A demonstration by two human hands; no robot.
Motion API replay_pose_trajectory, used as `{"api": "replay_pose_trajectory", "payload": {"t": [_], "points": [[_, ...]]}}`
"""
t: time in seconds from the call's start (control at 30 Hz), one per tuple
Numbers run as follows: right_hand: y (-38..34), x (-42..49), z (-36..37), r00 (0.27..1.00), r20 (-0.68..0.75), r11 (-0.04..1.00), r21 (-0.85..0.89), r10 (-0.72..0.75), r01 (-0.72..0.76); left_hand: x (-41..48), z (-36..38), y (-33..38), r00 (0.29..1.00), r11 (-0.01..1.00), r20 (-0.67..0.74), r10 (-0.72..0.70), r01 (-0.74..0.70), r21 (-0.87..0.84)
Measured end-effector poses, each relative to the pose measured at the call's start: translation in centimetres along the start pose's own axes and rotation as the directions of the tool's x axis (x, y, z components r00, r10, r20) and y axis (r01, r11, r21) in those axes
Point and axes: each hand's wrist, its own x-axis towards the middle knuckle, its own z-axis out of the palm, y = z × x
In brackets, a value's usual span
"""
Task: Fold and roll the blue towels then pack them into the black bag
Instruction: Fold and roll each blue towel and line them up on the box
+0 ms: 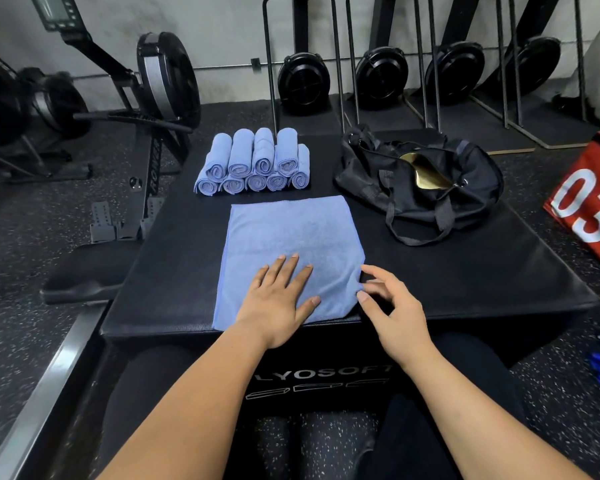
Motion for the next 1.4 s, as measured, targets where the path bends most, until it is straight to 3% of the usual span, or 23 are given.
{"api": "replay_pose_trajectory", "payload": {"t": [0.17,0.27,0.4,0.53,0.6,0.7,0.77,0.83,0.93,1.2,1.4], "points": [[0.3,0.1,-0.3,0.995,-0.095,0.997,-0.069,0.028,-0.035,0.0,0.1,-0.1,1.000,1.000,-0.001,0.000,0.000,-0.007],[1.0,0.0,-0.4,0.984,-0.177,0.970,-0.239,0.006,-0.049,0.0,0.0,0.0,1.000,1.000,0.011,0.000,0.000,-0.008],[1.5,-0.1,-0.4,0.960,-0.275,0.888,-0.453,-0.056,-0.078,0.0,0.1,-0.1,1.000,1.000,0.010,0.003,-0.003,-0.023],[1.8,-0.5,-0.2,0.957,-0.275,0.768,-0.631,-0.087,-0.112,-0.2,0.0,-0.4,1.000,0.998,-0.004,0.029,-0.029,-0.062],[1.8,-0.6,-0.3,0.958,-0.226,0.730,-0.683,-0.173,-0.029,-0.6,0.0,-0.5,0.994,0.988,-0.088,0.062,-0.074,-0.138],[2.0,-0.4,0.1,0.908,0.073,0.552,-0.773,-0.413,0.313,-1.7,0.4,-0.5,0.957,0.980,-0.266,0.120,-0.158,-0.125],[2.5,-0.7,1.1,0.873,0.302,0.397,-0.799,-0.383,0.451,-2.7,0.7,-0.4,0.948,0.985,-0.286,0.140,-0.164,-0.061],[3.4,-1.1,2.0,0.879,0.397,0.331,-0.819,-0.263,0.469,-3.8,1.2,-0.6,0.967,0.990,-0.214,0.141,-0.139,0.026],[3.9,-1.4,2.2,0.908,0.374,0.297,-0.859,-0.189,0.416,-5.6,1.6,-2.0,0.978,0.981,-0.150,0.145,-0.122,0.152],[3.9,-1.8,1.2,0.958,0.221,0.266,-0.927,-0.183,0.264,-8.6,2.0,-5.1,0.981,0.989,-0.188,-0.052,0.077,0.126],[4.4,-2.2,0.9,0.860,0.426,0.215,-0.845,-0.282,0.489,-10.3,2.3,-6.2,0.975,0.991,-0.216,-0.048,0.074,0.114]]}}
